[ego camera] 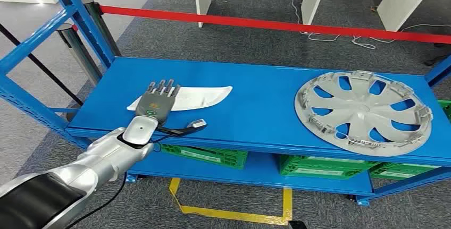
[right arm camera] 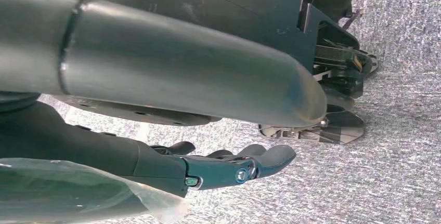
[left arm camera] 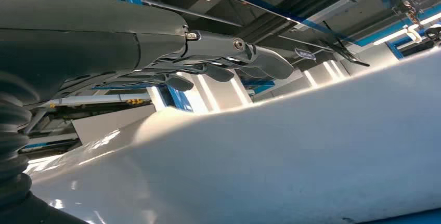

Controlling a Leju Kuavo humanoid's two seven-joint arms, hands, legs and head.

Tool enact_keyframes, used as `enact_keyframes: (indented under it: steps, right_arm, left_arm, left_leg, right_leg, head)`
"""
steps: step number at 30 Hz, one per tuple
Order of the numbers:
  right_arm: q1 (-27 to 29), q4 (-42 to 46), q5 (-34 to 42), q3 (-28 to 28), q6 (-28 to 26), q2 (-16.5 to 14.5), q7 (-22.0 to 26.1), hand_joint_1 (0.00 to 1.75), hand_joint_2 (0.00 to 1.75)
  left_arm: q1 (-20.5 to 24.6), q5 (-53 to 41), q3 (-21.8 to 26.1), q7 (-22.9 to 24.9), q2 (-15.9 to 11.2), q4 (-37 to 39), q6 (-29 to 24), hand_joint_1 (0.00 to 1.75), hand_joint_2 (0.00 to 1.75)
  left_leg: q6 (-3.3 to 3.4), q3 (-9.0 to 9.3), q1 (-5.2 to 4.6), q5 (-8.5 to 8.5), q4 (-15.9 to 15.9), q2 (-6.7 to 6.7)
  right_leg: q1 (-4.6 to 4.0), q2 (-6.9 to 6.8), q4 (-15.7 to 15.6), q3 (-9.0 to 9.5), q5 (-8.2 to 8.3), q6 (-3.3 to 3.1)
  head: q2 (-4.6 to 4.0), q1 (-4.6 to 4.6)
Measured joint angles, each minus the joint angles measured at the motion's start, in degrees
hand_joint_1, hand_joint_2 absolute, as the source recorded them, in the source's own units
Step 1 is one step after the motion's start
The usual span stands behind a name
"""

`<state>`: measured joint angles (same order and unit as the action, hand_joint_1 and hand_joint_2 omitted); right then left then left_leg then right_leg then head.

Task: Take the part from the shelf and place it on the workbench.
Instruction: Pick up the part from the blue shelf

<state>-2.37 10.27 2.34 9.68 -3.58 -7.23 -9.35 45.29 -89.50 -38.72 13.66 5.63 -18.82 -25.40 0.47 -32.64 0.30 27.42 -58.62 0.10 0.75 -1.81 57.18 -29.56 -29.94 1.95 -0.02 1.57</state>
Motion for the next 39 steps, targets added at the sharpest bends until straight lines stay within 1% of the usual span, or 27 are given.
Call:
enact_keyframes:
  steps: [5, 9, 14, 20, 27, 33, 35, 37, 39]
  right_arm:
    - [0.0, 0.0, 0.0, 0.0, 0.0, 0.0, 0.1, 0.0, 0.0]
    - [-0.1, 0.0, -0.2, 0.0, -0.3, 0.0, 0.4, 0.0, 0.0]
    - [-0.1, 0.0, -2.3, 1.0, -1.8, 0.0, 2.0, 0.0, 0.0]
    - [-0.2, 0.0, -3.0, 1.7, -2.4, 0.0, 2.9, 0.0, 0.0]
    - [-0.2, 0.0, -3.1, 2.1, -2.4, 0.0, 2.8, 0.0, 0.0]
    - [-0.2, 0.0, -3.2, 2.3, -2.4, 0.0, 2.8, 0.0, 0.0]
    - [-0.2, 0.0, -3.3, 2.3, -2.4, 0.0, 2.8, 0.0, 0.0]
    - [-0.2, 0.0, -3.5, 2.3, -2.4, 0.0, 2.8, 0.0, 0.0]
    - [-0.2, 0.0, -3.6, 2.3, -2.4, 0.0, 2.8, 0.0, 0.0]
  left_arm:
    - [0.2, 0.0, -0.5, 0.3, -0.1, 0.2, 0.4, 0.0, 1.75]
    - [0.4, 0.0, -0.8, 0.8, -0.3, 0.6, 2.1, 1.75, 1.75]
    - [0.6, 0.2, -0.8, 0.8, -0.4, 0.8, 6.8, 1.75, 1.75]
    - [0.4, 0.7, -0.8, 0.6, -0.5, 1.0, 6.8, 1.75, 1.75]
    - [-0.2, 0.9, -0.3, -1.2, -0.8, 1.0, 1.8, 1.75, 1.75]
    - [-0.6, 0.6, -0.2, -1.3, -0.8, 1.0, 1.0, 1.75, 1.75]
    - [-0.8, 0.9, 0.0, -2.2, -0.9, 1.0, -0.1, 1.75, 1.75]
    - [-1.1, 1.7, 0.6, -4.2, -0.9, 1.0, -2.7, 1.75, 1.75]
    - [-1.6, 2.6, 1.4, -6.6, -1.0, 1.0, -7.2, 1.75, 1.75]
  left_leg:
    - [0.0, 0.0, 0.0, 0.0, 0.0, 0.0]
    - [0.0, 0.01, 0.0, 0.0, 0.0, 0.0]
    - [0.0, 0.02, 0.0, 0.0, 0.0, 0.0]
    - [0.0, 0.01, 0.0, 0.0, 0.0, 0.0]
    - [0.0, 0.0, 0.0, 0.0, 0.0, 0.0]
    - [0.0, -0.01, 0.0, 0.0, 0.0, 0.0]
    - [0.0, 0.0, 0.0, 0.0, 0.0, 0.0]
    - [0.0, -0.01, 0.0, 0.0, 0.0, 0.0]
    - [0.0, -0.01, 0.0, 0.0, 0.0, 0.0]
  right_leg:
    - [0.0, 0.0, 0.0, 0.0, 0.0, 0.0]
    - [-0.01, 0.0, 0.0, 0.0, 0.0, 0.0]
    - [-0.01, -0.01, 0.0, 0.02, 0.0, 0.0]
    - [0.0, -0.01, 0.0, 0.01, 0.0, 0.0]
    - [0.01, -0.01, 0.0, -0.01, 0.0, 0.0]
    - [0.0, -0.01, 0.0, -0.02, 0.0, 0.0]
    - [0.0, -0.01, 0.0, -0.02, 0.0, 0.0]
    - [0.0, 0.0, 0.0, -0.02, 0.0, 0.0]
    - [0.0, 0.0, 0.0, -0.02, 0.0, 0.0]
  head:
    - [0.0, 0.0]
    - [0.0, 0.0]
    - [0.0, 0.0]
    - [0.0, 0.0]
    - [0.0, 0.0]
    - [0.0, -0.01]
    - [0.0, -0.01]
    - [0.0, 0.0]
    - [0.0, 0.0]
